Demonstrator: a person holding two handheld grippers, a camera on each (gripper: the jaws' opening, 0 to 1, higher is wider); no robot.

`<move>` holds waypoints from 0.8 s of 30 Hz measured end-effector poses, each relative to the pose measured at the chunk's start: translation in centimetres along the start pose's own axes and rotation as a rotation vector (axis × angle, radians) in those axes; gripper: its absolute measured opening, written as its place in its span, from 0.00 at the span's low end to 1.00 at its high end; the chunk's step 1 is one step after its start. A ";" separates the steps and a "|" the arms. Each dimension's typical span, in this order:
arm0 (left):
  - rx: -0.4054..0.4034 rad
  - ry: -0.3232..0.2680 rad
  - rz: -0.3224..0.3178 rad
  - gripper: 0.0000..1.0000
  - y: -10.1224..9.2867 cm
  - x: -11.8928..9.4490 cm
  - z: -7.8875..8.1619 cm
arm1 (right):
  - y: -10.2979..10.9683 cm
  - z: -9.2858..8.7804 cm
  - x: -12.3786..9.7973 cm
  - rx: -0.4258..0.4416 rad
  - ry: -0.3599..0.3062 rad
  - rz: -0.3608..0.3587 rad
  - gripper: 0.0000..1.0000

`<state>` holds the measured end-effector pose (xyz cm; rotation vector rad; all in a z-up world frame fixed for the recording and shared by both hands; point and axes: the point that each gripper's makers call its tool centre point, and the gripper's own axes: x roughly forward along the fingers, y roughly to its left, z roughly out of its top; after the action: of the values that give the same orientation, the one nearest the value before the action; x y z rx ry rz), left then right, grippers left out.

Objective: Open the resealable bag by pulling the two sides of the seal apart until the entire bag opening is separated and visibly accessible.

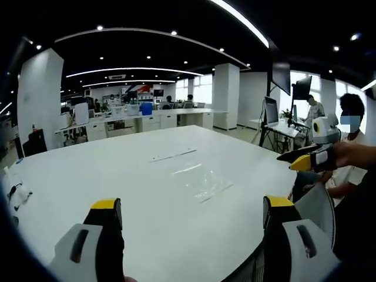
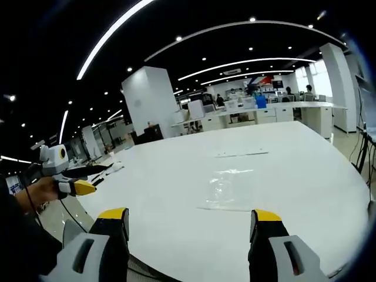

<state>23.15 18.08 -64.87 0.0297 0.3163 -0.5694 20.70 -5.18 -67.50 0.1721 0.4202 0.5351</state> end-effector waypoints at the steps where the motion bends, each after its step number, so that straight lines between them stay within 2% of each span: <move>1: 0.000 0.004 -0.003 0.98 0.0 0.1 -0.1 | -0.1 0.0 0.0 0.002 0.001 -0.003 0.84; 5: -0.002 0.023 -0.010 0.98 -0.2 0.2 -0.5 | -0.5 -0.3 -0.1 0.013 0.006 -0.021 0.84; 16: -0.020 0.059 -0.009 0.93 -0.1 0.3 -1.4 | -0.3 -0.8 -0.1 0.032 0.023 -0.016 0.83; 24: -0.028 0.053 0.004 0.92 0.1 -0.1 -1.4 | -0.2 -0.9 0.0 0.035 0.036 -0.006 0.83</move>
<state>22.66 18.38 -66.17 0.0186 0.3760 -0.5611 20.41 -5.31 -68.41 0.1950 0.4650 0.5256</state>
